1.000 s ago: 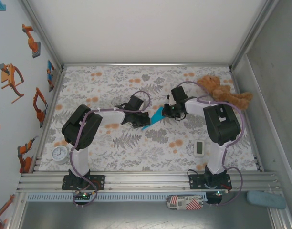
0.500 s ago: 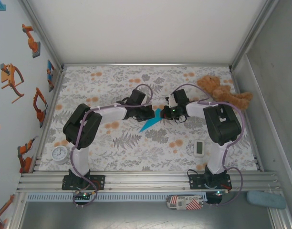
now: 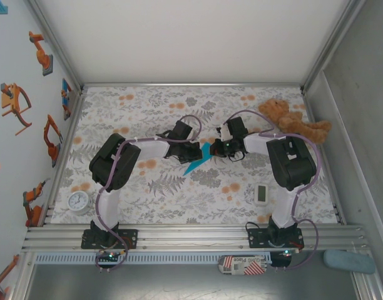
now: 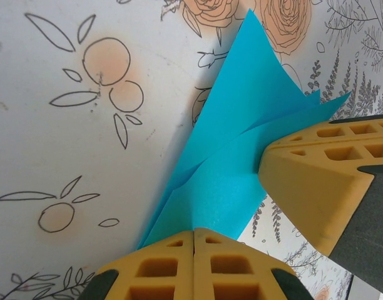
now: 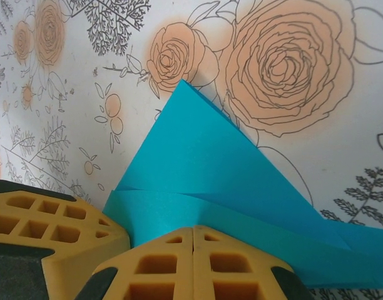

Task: Fold a paper plane with a square sheet of paper (pick it up from the middle)
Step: Fold the wing for the fifth time at the center of the table.

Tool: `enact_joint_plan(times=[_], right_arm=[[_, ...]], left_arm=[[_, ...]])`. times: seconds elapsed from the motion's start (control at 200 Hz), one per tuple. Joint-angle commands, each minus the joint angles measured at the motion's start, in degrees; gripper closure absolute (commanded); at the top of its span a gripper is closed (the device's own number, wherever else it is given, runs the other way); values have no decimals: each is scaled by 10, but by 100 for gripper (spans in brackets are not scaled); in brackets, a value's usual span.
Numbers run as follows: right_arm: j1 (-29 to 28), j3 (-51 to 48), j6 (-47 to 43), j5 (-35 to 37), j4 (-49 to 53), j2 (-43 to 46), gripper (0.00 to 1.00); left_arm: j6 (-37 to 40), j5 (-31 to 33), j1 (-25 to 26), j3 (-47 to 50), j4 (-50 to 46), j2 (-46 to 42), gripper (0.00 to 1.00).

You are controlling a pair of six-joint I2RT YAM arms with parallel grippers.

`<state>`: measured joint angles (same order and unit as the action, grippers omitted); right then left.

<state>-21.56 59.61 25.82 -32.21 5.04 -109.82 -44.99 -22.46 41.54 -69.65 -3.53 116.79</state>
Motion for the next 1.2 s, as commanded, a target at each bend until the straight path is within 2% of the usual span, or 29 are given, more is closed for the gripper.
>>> enact_joint_plan(times=[0.0,0.265,0.466,0.886,1.197], right_arm=[[-6,6,28,-24,-15,33,97],[-32,-24,82,6,-45,19,97],[-30,-26,80,33,-41,-2,98],[87,-47,95,59,-85,-2,98],[91,-43,91,106,-37,76,96]], left_arm=[[-5,17,1,21,-46,7,97],[-7,21,0,12,-54,17,98],[-9,32,-1,17,-69,15,98],[-27,42,-6,62,-65,11,99],[-19,-6,-6,-13,-52,-14,94]])
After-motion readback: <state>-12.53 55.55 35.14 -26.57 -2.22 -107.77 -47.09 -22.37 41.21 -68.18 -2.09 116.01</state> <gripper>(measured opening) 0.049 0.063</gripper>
